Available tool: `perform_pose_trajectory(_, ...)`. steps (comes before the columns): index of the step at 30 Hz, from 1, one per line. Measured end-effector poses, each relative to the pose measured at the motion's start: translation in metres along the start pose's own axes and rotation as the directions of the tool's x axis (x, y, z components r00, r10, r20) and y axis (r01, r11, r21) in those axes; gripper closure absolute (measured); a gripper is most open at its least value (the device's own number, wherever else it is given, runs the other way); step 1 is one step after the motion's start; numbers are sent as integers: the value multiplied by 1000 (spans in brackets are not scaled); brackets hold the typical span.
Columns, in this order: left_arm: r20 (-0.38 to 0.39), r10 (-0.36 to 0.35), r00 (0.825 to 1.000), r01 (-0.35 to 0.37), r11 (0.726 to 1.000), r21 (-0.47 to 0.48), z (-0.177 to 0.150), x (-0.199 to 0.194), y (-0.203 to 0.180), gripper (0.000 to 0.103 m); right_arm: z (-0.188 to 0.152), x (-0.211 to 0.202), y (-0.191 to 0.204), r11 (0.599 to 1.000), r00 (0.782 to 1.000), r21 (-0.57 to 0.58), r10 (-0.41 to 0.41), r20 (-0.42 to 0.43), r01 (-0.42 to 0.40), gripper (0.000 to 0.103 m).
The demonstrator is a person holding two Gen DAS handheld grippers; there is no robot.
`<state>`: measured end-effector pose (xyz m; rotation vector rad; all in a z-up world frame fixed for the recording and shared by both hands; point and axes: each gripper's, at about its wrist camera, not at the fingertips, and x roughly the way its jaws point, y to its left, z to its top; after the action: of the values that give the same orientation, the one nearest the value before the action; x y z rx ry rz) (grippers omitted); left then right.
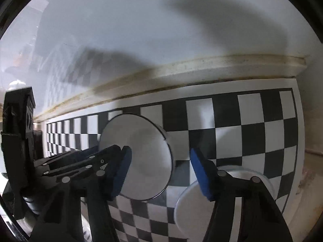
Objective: Organize plates and bowls
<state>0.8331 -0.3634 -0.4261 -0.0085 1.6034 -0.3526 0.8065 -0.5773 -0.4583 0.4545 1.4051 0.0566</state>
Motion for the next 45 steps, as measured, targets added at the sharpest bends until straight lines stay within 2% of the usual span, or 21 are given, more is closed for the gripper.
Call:
perform_pose_trajectory(1, -5, -2, 1000, 2, 1000, 4, 1, 2, -1, 77, 0, 3, -1, 1000, 1000, -2, -1, -4, 1, 44)
perform_pose_trajectory(2, -10, -5, 1000, 5, 1000, 7, 2, 6, -2, 77, 1, 6, -2, 1000, 1000, -3, -2, -13, 2, 51)
perform_pose_trajectory(5, -15, -3, 1000, 4, 1000, 22, 3, 13, -7, 78, -6, 17, -1, 1000, 999, -2, -6, -34, 6, 64)
perform_pose_trajectory(7, -5, 2, 1000, -2, 1000, 30, 2, 13, -9, 78, -5, 20, 1, 999, 999, -18, -28, -28, 27, 67)
perform_pose_trajectory(9, 2, -2, 1000, 2, 1000, 30, 0, 12, -12, 78, -3, 21, 1, 1000, 999, -23, -7, -33, 7, 75)
perform_pose_trajectory(12, 7, -6, 1000, 6, 1000, 25, -2, 14, -15, 78, -2, 28, 4, 999, 998, -43, -13, -59, 11, 79)
perform_pose_trajectory(18, 5, -1, 1000, 1, 1000, 5, -9, 6, -5, 79, -3, 33, 6, 996, 996, -68, -64, -60, 60, 93)
perform_pose_trajectory(26, 36, 21, 999, -22, 999, 29, -20, -10, -14, 79, -13, 28, 8, 997, 997, -64, -42, -59, 38, 94)
perform_pose_trajectory(34, 45, 9, 999, -11, 999, 49, -44, -42, -25, 79, -40, -6, 22, 998, 999, -70, -13, -36, 10, 94)
perform_pose_trajectory(38, 57, -2, 998, -2, 997, 71, -67, -62, -31, 79, -65, -33, 29, 997, 1000, -72, -9, -18, 8, 95)
perform_pose_trajectory(45, 58, -22, 998, 15, 993, 118, -127, -87, -39, 79, -142, -65, 33, 998, 1000, -61, 8, -20, -9, 95)
